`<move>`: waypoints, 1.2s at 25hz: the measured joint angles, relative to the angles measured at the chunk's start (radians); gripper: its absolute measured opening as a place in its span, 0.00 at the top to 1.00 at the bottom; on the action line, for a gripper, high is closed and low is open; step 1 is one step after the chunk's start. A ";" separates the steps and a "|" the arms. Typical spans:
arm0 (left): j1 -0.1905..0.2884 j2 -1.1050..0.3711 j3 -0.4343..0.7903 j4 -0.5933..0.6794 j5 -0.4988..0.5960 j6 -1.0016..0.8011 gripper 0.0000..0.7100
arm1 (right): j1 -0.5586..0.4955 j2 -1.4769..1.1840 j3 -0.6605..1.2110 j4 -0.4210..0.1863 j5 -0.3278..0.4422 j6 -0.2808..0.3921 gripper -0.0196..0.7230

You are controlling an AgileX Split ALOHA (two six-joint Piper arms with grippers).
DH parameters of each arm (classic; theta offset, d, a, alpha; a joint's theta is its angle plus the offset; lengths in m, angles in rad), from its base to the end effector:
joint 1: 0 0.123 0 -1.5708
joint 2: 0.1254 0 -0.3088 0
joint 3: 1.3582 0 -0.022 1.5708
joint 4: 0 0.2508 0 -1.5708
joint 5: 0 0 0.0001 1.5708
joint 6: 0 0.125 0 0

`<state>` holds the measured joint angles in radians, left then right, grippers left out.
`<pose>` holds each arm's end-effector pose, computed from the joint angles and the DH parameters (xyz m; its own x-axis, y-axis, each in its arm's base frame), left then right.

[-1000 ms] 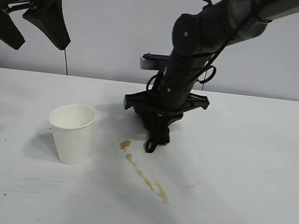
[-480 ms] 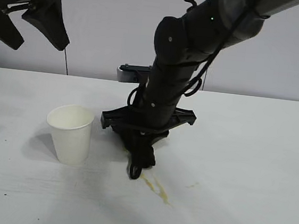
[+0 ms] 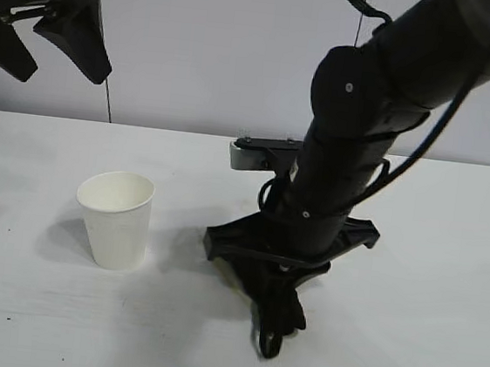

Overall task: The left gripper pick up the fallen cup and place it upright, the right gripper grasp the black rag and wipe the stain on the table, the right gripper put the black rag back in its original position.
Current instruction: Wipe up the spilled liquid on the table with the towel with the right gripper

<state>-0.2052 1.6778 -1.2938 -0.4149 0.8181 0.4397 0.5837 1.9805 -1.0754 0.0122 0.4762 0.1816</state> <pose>0.3592 -0.1124 0.2663 -0.8010 0.3099 -0.5123 0.4553 0.8709 -0.1850 0.3159 0.2095 0.1004 -0.8935 -0.3609 -0.2671 -0.3887 0.9196 0.0575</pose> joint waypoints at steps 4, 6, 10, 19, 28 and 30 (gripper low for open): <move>0.000 0.000 0.000 0.000 0.007 0.000 0.02 | 0.000 -0.068 0.122 0.000 -0.030 0.001 0.86; 0.000 0.000 0.000 0.000 0.007 0.000 0.02 | 0.000 -0.080 0.148 0.001 -0.053 0.001 0.86; 0.000 0.000 0.000 0.000 0.007 0.000 0.02 | 0.000 -0.083 0.157 0.012 -0.077 0.001 0.86; 0.000 0.000 0.000 0.001 0.006 0.000 0.02 | 0.000 -0.008 0.024 0.026 -0.023 -0.001 0.86; 0.000 0.000 0.000 0.001 0.005 0.000 0.02 | 0.002 0.161 -0.268 0.027 0.024 -0.015 0.86; 0.000 0.000 0.000 0.001 0.005 0.000 0.02 | 0.002 0.205 -0.352 0.020 0.044 -0.015 0.86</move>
<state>-0.2052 1.6778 -1.2938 -0.4141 0.8232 0.4397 0.5860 2.1851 -1.4279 0.0325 0.5206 0.1669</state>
